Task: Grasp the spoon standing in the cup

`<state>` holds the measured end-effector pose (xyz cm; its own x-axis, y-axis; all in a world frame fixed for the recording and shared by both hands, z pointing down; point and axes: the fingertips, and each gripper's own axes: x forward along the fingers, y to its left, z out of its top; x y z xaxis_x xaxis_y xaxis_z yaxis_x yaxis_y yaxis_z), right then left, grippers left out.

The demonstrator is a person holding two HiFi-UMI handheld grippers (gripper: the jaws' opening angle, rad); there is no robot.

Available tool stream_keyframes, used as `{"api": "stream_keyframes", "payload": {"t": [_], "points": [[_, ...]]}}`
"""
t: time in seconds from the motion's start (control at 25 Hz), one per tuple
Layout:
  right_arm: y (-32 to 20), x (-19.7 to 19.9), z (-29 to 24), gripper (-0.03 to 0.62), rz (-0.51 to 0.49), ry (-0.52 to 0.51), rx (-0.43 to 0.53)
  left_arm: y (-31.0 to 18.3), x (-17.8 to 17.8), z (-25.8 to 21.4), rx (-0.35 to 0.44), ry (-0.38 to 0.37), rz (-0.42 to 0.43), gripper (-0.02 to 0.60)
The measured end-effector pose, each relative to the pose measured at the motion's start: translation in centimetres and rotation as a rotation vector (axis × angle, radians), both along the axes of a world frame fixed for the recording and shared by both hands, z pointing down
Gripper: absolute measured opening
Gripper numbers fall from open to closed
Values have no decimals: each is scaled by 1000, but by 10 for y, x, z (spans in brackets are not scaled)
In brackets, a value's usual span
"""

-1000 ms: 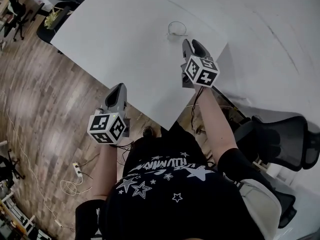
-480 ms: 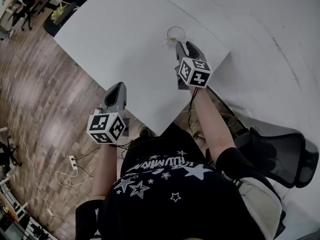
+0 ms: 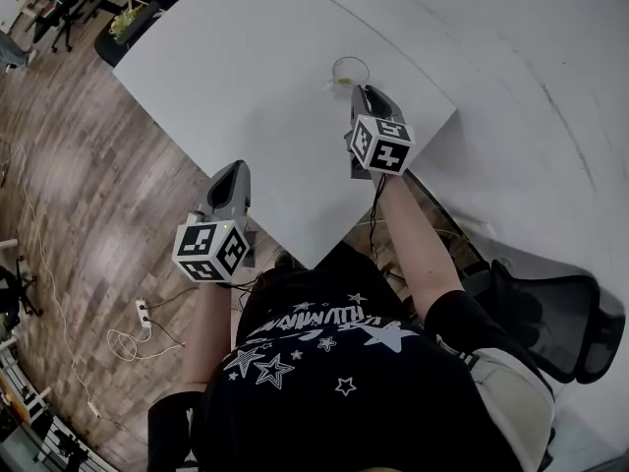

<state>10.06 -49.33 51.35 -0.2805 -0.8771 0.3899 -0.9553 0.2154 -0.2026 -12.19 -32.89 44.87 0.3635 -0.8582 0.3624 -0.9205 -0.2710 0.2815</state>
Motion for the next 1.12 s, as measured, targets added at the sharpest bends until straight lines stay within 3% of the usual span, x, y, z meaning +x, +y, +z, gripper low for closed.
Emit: {"api": "stream_keyframes", "payload": {"t": [1.12], "points": [[0, 6, -16, 40, 16, 28, 48, 13, -14, -10, 26, -5, -22, 8]]}}
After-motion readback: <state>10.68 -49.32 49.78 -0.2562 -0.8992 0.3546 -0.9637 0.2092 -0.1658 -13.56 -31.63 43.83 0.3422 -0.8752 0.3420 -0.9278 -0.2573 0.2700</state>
